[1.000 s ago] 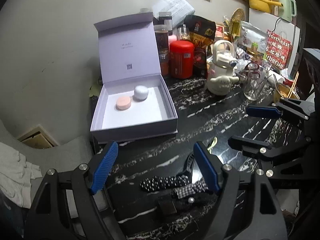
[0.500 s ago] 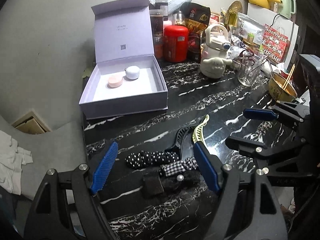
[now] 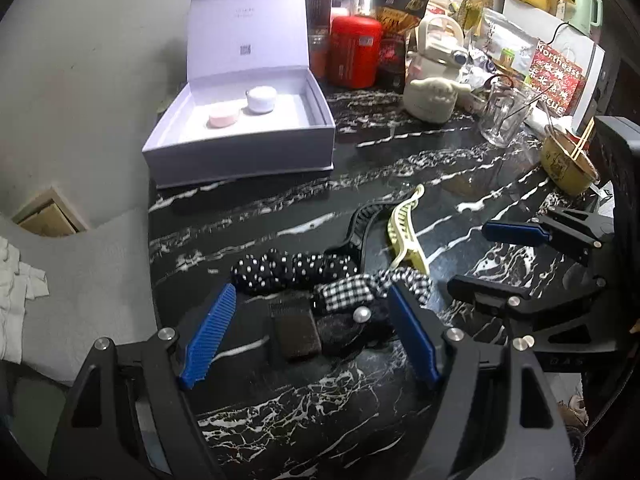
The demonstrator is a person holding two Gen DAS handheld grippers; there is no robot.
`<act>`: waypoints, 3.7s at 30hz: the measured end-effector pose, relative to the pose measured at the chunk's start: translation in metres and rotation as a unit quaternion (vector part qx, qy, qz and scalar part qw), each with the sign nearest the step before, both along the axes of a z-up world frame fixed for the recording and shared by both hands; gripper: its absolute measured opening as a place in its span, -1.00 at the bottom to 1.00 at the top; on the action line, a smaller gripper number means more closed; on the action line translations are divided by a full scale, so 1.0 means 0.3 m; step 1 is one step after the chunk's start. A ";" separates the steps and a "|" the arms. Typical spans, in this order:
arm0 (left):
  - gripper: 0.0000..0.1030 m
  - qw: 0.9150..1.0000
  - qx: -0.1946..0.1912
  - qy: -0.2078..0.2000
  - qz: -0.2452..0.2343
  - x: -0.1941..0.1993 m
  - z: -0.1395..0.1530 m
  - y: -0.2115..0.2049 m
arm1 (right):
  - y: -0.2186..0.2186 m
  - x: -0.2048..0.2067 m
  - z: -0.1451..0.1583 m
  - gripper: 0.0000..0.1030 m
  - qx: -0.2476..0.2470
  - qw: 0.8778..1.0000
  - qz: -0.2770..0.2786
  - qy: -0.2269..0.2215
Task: Organize objects
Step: 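Grasp the brown brush with the left gripper while the right grasps the cream claw clip, then lift the brush and claw clip and carry them toward the lavender box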
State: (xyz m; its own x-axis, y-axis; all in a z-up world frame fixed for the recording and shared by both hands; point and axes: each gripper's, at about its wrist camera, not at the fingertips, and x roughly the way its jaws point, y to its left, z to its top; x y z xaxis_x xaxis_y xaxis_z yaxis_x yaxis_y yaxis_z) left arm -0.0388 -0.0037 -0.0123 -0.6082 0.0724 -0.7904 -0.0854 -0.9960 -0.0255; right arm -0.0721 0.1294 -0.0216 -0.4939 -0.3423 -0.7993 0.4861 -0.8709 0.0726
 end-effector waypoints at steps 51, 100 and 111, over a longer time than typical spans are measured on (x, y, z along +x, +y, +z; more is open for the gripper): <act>-0.26 0.999 0.008 -0.037 0.018 -0.078 -0.193 -0.104 | -0.080 -0.256 -0.144 0.15 -0.007 0.997 -0.054 -0.050; -0.53 1.000 0.012 0.011 0.000 0.064 -0.008 0.012 | 0.027 0.064 0.045 -0.62 -0.023 1.000 -0.005 0.020; -0.53 1.000 -0.003 0.015 -0.002 0.009 0.035 -0.001 | 0.001 0.021 0.075 -0.62 -0.025 0.999 0.012 0.021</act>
